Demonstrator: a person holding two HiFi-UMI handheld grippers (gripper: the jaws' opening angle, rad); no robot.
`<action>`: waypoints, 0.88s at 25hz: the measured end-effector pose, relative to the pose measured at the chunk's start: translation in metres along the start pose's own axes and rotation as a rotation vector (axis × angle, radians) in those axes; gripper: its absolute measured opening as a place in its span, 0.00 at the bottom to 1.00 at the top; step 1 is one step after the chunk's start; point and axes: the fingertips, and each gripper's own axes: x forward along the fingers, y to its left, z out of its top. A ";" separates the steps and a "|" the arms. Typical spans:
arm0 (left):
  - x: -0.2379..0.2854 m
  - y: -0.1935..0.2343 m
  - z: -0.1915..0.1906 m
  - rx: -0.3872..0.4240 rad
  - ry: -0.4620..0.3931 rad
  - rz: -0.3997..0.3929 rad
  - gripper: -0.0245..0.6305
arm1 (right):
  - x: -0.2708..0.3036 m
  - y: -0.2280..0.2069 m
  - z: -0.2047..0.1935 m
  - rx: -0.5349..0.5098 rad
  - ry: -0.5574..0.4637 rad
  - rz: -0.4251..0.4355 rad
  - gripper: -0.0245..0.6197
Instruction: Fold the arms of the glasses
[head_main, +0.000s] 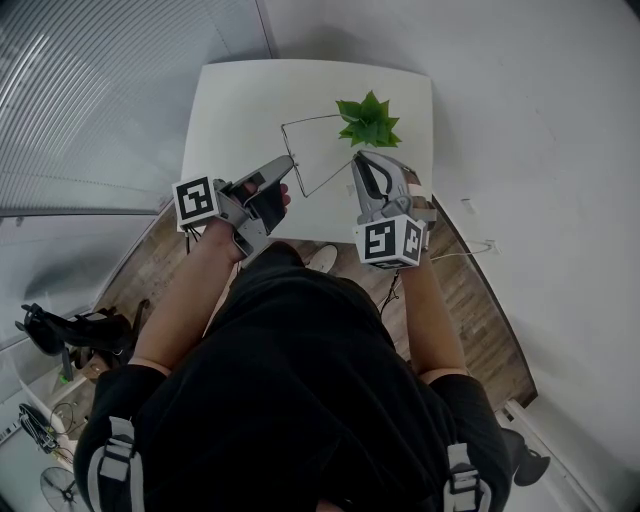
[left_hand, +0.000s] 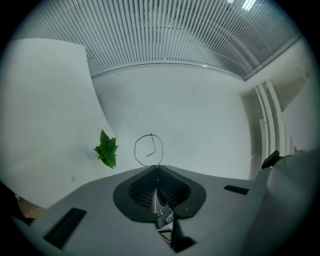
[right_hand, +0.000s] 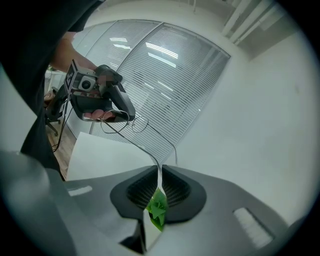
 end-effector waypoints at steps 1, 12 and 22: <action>0.000 0.000 -0.001 -0.002 0.002 -0.002 0.06 | 0.000 0.000 0.001 -0.001 -0.001 0.000 0.10; 0.004 0.000 -0.011 -0.010 0.036 -0.013 0.06 | 0.005 0.001 0.009 -0.032 -0.015 0.001 0.10; 0.010 0.005 -0.014 -0.017 0.049 -0.010 0.06 | 0.017 0.001 0.013 -0.079 -0.028 0.016 0.09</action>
